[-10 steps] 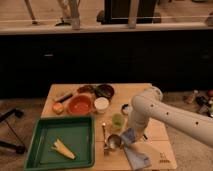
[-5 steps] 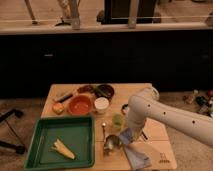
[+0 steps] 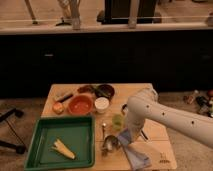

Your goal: Place sponge in metal cup

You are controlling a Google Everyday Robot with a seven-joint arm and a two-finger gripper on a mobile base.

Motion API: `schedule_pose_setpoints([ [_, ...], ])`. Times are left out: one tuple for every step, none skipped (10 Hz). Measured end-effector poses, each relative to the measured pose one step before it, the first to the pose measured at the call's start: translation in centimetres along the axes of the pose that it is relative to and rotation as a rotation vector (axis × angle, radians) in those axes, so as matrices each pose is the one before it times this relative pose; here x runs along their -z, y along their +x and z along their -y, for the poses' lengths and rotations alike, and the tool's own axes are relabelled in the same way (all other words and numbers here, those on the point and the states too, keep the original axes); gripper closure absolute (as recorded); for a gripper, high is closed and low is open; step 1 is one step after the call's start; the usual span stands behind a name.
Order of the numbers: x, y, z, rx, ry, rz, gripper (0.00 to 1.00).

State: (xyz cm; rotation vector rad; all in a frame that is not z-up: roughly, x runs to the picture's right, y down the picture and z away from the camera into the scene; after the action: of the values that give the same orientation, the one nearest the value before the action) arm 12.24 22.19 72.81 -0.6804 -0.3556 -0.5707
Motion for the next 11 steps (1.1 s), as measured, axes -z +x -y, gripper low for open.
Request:
schedule_pose_setpoints([
  [0.259,1.131,0.12,-0.02124,0.0075,-0.00892,1.0],
  [0.24,1.312,0.134,-0.01776,0.00518,-0.00853,1.0],
  [0.239,1.078,0.033,-0.01738,0.00165,-0.007,1.0],
  [0.26,0.412,0.261,-0.00203,0.00603,-0.00027,1.0],
  [0.236,0.176,0.347,0.00627,0.00788,0.00195,1.0],
  [0.294,-0.351,0.288,0.03127,0.00461,0.0047,1.0],
  [0.208,-0.571,0.31,0.02905,0.00221,0.00101,1.0],
  [0.232,-1.077,0.454,0.04665,-0.00053,-0.00027,1.0],
  [0.362,-1.404,0.529,0.05312,-0.00172,-0.00356,1.0],
  [0.482,-1.241,0.456,0.04935,0.00273,-0.00718,1.0],
  [0.392,-0.93,0.252,0.03672,0.00186,-0.00692,1.0],
])
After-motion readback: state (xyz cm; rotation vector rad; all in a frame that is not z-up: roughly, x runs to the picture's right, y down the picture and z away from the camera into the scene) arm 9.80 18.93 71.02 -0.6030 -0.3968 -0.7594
